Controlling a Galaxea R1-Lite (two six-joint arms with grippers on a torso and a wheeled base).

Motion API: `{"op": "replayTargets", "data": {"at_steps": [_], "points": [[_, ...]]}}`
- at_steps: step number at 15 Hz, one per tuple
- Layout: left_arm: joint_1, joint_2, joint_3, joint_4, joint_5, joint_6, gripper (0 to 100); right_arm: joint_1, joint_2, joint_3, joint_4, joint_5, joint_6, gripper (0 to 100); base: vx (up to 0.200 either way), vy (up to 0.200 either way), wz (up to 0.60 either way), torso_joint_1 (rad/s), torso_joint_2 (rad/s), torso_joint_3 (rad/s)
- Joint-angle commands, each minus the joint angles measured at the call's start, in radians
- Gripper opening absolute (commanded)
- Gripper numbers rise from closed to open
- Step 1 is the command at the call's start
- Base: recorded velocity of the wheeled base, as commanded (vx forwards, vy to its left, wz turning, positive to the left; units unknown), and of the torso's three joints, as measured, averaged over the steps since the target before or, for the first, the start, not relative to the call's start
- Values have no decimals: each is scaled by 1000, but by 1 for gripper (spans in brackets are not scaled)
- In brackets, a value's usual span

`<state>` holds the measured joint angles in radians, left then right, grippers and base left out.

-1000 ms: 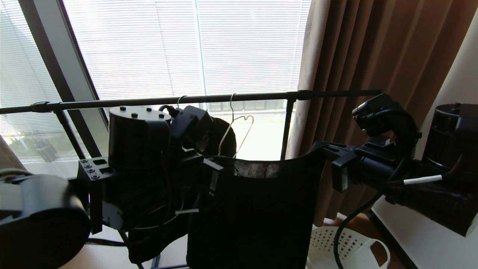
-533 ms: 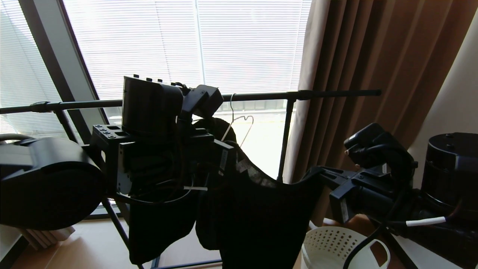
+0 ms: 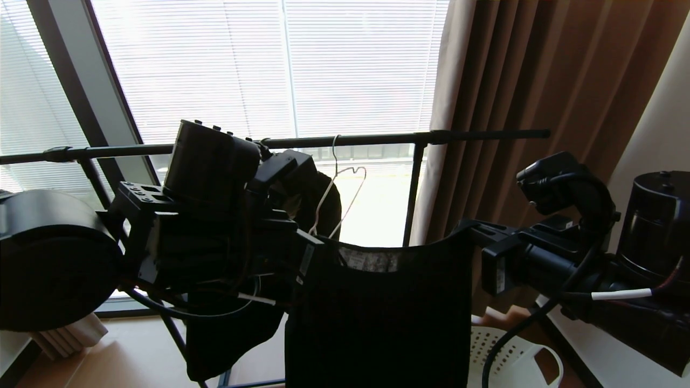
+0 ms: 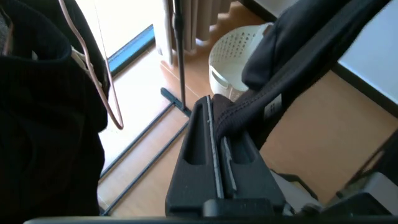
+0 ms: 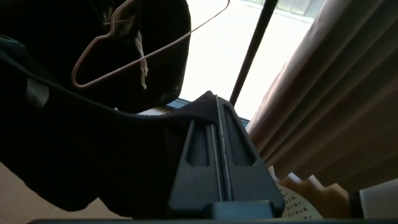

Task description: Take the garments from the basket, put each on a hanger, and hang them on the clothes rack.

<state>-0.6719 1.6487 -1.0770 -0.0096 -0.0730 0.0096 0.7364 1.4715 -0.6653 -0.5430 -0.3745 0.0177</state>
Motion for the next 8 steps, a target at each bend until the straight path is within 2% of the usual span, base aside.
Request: {"op": "replayTargets", "data": {"at_steps": [1, 3, 8], "points": [[12, -33, -18, 23, -13, 0, 0, 0, 9, -7, 0, 0, -1, 0, 0, 0, 0, 0, 0, 0], [12, -46, -43, 72, -51, -30, 0, 3, 7, 7, 9, 8, -1, 0, 0, 0, 0, 0, 0, 0], [6, -46, -83, 82, -71, -39, 0, 24, 29, 29, 8, 20, -4, 0, 0, 0, 0, 0, 0, 0]]}}
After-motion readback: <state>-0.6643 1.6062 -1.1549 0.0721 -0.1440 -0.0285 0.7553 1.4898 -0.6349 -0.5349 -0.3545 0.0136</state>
